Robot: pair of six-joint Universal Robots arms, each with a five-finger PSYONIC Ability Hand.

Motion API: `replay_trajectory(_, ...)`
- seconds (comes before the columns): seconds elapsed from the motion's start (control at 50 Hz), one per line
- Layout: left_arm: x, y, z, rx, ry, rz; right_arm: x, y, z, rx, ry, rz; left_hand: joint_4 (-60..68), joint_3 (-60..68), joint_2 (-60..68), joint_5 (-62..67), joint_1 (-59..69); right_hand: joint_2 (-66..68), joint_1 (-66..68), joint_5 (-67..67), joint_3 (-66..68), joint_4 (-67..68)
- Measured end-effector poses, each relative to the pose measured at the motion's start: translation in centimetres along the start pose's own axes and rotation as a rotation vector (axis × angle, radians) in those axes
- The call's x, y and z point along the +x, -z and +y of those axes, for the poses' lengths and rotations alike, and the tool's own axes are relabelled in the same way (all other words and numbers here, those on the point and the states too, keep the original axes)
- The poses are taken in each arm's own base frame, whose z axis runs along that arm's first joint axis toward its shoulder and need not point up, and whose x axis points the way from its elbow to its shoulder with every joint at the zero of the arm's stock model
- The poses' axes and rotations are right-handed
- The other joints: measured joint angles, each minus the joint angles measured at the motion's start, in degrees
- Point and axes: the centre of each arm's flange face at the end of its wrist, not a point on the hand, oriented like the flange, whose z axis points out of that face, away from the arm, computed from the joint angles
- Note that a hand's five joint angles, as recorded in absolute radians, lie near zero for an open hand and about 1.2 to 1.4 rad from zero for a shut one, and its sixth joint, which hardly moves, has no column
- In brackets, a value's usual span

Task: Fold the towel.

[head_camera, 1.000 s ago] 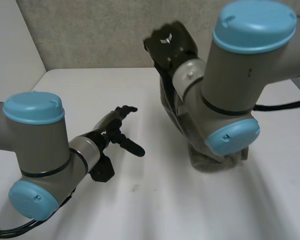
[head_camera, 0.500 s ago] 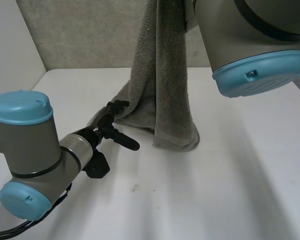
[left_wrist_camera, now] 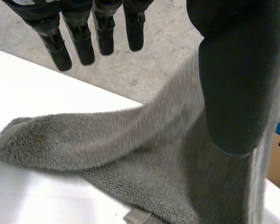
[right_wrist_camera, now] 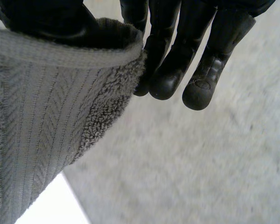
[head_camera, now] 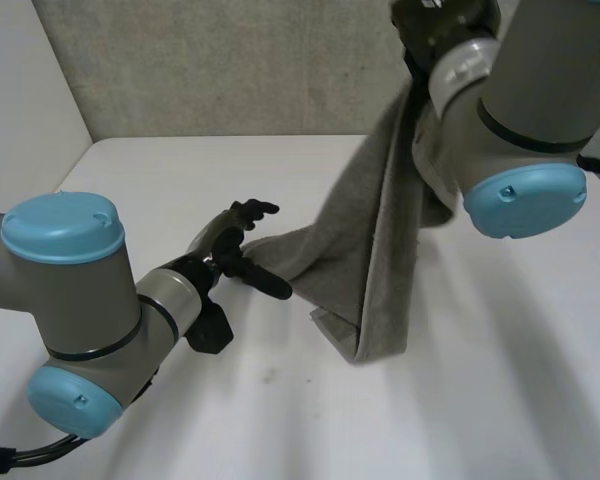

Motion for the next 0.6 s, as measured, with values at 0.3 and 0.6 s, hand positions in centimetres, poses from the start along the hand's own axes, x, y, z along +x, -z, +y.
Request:
replay_trajectory(0.3, 3.7, -0.7, 3.4, -0.089, -0.068, 0.137, 1.4, -0.8, 7.4, -0.200, -0.020, 0.000, 6.0, 6.1, 5.9, 5.7, 5.8, 0.0, 0.0, 0.0, 0.0, 0.0)
replay_trajectory(0.6, 3.3, -1.6, 8.5, -0.159, -0.099, 0.072, 4.0, 1.4, 8.7, -0.247, -0.073, 0.023, 5.9, 5.9, 5.7, 5.7, 5.8, 0.0, 0.0, 0.0, 0.0, 0.3)
